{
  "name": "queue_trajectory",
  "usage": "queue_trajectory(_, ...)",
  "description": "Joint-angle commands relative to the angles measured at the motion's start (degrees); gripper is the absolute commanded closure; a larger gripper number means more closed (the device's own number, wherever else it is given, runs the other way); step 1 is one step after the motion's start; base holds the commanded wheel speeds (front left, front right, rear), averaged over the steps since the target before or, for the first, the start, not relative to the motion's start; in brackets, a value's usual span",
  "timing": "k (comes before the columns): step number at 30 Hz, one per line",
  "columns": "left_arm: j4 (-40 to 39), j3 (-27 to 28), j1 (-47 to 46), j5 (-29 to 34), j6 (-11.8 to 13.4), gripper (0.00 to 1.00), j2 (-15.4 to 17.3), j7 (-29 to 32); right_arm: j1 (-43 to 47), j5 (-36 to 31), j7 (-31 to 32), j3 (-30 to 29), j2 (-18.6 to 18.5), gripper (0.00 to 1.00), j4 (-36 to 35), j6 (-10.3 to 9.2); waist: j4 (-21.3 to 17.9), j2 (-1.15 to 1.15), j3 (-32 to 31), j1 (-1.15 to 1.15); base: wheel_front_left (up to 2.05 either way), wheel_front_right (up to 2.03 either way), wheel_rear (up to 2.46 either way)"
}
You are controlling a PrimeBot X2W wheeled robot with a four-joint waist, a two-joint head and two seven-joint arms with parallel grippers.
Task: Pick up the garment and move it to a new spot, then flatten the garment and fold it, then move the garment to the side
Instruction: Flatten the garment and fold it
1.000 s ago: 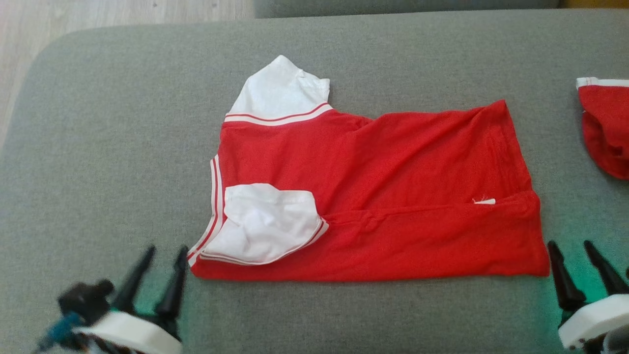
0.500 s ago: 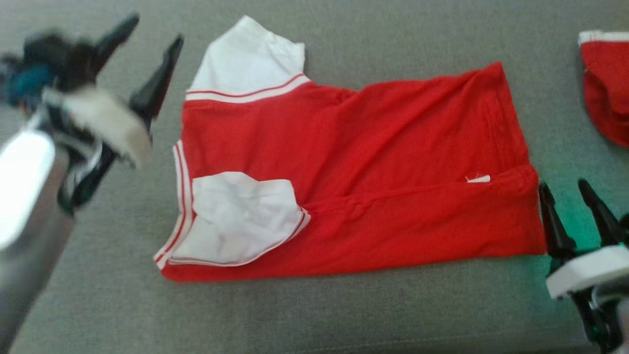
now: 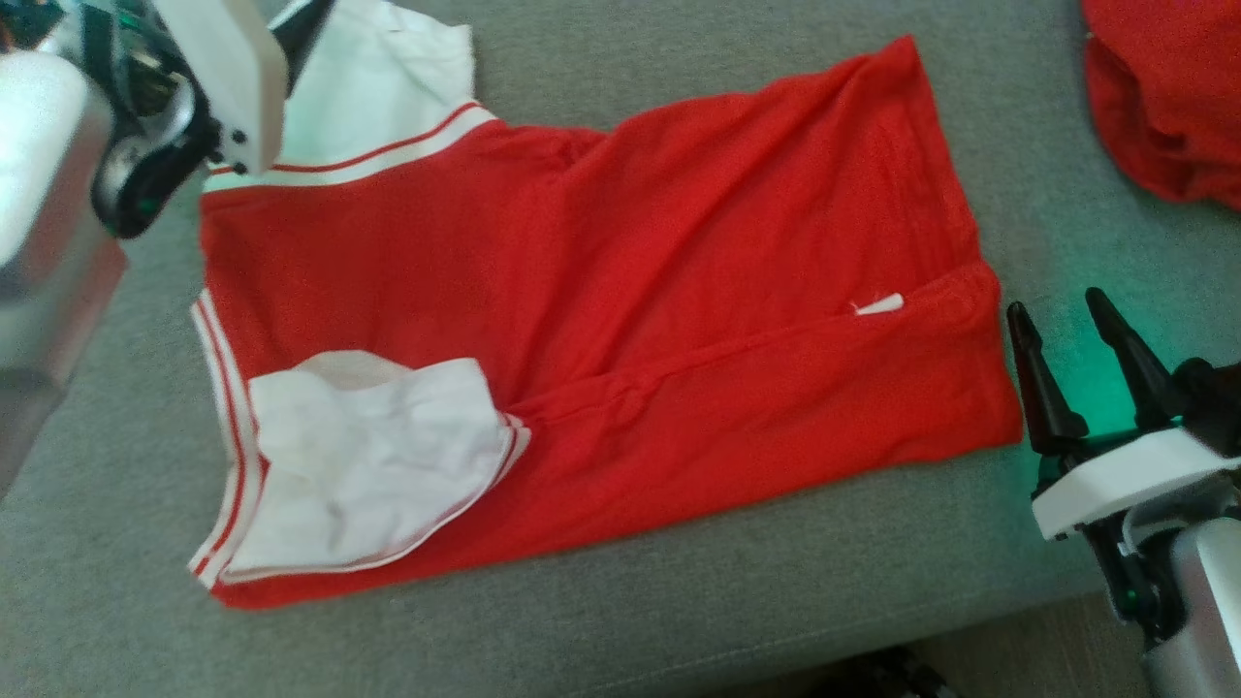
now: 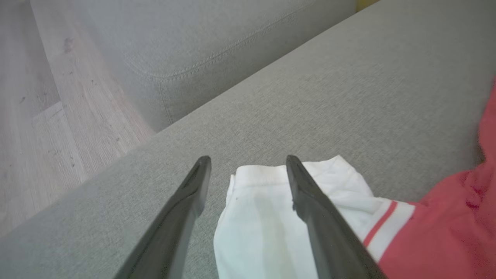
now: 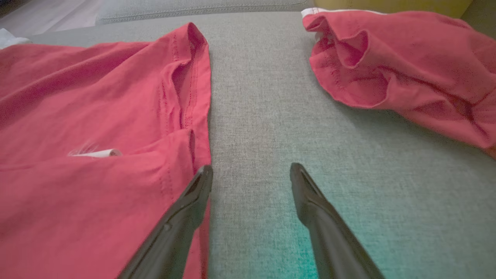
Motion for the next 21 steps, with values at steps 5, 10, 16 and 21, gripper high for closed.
queue_trajectory(5,5.3,-0.4,-5.1,-2.1,0.1,0.00,2.9,2.1,-0.7,-0.6,-1.1,1.7,-0.5,0.00,-0.6,0.37,-2.9,0.00,1.7,-0.01,0.00,0.00,0.00)
queue_trajectory(10,8.9,-2.3,-5.9,-3.6,0.1,0.00,3.5,2.3,-1.0,-0.6,-1.6,2.3,-0.2,0.00,-0.1,0.37,-4.0,0.00,2.4,-0.01,0.00,0.00,0.00)
queue_trajectory(16,8.5,-5.2,-6.6,-5.9,0.1,1.00,4.0,0.8,-1.8,-0.7,-1.8,1.8,-0.3,0.00,0.0,0.37,-4.2,0.00,3.2,-0.01,0.00,0.00,0.00)
queue_trajectory(21,6.3,-8.2,-7.6,-7.4,0.1,1.00,4.8,-1.8,-5.0,-0.2,-1.6,1.3,-1.4,0.00,-1.8,0.37,-3.3,0.00,3.1,-0.01,0.00,0.00,0.00)
